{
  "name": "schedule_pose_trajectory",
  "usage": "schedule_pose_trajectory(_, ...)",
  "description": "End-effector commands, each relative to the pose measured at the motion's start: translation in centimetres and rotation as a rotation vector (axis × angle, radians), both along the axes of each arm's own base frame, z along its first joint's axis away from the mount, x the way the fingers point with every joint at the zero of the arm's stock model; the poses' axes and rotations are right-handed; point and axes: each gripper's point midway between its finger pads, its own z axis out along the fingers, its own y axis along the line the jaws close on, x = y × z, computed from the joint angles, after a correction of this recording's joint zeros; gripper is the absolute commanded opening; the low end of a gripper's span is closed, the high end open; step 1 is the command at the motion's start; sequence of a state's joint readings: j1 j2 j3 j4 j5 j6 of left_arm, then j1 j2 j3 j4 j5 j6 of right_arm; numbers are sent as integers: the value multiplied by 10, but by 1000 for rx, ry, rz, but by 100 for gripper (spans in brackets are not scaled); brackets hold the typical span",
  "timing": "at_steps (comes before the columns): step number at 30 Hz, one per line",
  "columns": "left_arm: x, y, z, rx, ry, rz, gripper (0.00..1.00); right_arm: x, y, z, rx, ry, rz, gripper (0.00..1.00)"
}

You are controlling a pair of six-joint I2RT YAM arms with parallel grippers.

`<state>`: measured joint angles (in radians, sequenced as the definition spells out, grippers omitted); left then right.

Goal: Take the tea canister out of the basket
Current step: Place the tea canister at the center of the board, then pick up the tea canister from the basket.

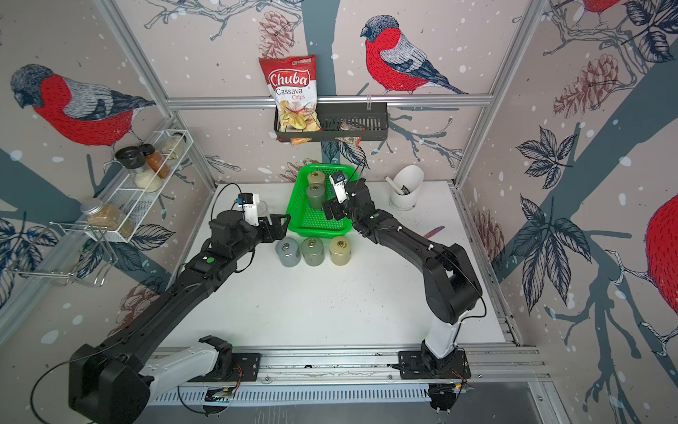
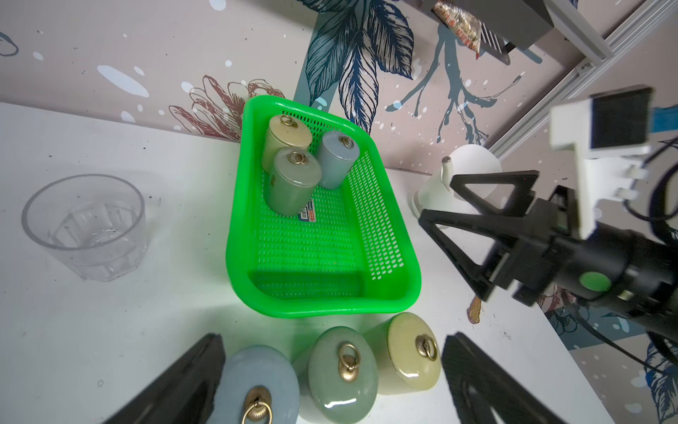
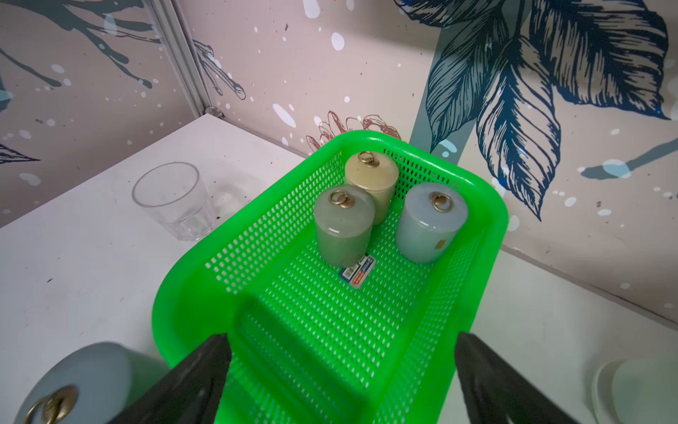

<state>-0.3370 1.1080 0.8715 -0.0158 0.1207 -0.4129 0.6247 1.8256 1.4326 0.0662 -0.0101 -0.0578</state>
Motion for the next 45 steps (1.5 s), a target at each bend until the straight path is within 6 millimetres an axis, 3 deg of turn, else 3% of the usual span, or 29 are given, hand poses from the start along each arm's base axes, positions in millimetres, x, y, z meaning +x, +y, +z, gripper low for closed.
schedule_pose_trajectory(1, 2, 1, 3, 14, 13, -20, 97, 19, 11, -17, -27, 78, 34, 100)
schedule_pose_trajectory(9, -4, 3, -8, 7, 15, -21, 97, 67, 47, -35, 44, 78, 36, 100)
schedule_pose_trajectory(19, -11, 2, -18, -2, 21, -36, 97, 115, 69, -85, 39, 107, -15, 100)
schedule_pose_trajectory(30, -7, 0, -26, 20, 33, -47, 97, 134, 85, -107, 73, 116, -11, 100)
schedule_pose_trajectory(45, -3, -1, -29, 41, 32, -50, 97, 136, 96, -125, 84, 131, 29, 100)
